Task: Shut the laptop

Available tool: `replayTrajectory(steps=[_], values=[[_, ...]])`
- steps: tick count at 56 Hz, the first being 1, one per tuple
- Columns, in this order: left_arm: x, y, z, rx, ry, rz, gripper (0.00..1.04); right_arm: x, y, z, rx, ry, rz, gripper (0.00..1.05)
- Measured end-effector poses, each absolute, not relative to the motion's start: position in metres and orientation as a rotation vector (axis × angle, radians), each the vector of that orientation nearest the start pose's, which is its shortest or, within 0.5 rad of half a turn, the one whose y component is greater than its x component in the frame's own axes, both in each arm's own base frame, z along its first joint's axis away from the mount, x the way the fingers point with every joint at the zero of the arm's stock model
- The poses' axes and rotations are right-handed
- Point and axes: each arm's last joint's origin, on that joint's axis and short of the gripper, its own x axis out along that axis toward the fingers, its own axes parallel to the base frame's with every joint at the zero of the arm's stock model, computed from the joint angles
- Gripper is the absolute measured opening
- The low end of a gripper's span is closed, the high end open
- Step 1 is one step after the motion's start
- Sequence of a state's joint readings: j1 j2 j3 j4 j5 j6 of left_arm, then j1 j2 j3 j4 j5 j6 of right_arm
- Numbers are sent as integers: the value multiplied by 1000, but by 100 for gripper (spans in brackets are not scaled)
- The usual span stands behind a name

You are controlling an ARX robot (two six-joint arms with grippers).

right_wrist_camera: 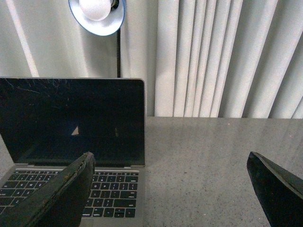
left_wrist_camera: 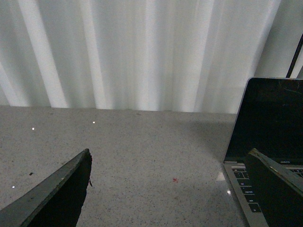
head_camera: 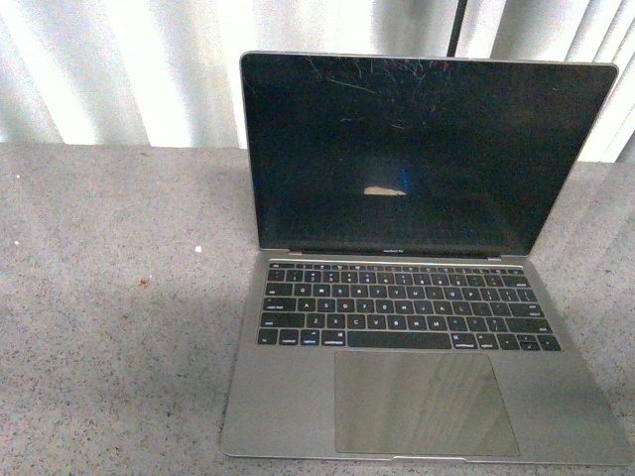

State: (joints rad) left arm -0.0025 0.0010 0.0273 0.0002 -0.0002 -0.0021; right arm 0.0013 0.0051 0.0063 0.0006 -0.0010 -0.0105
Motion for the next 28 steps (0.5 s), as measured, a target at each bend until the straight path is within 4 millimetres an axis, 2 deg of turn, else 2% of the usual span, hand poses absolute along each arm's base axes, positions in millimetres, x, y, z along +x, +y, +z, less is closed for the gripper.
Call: replayTrajectory(steps=[28], values=[[96,0,173,-2,-27,-2,98,98,0,165,-10,-2,2,97]])
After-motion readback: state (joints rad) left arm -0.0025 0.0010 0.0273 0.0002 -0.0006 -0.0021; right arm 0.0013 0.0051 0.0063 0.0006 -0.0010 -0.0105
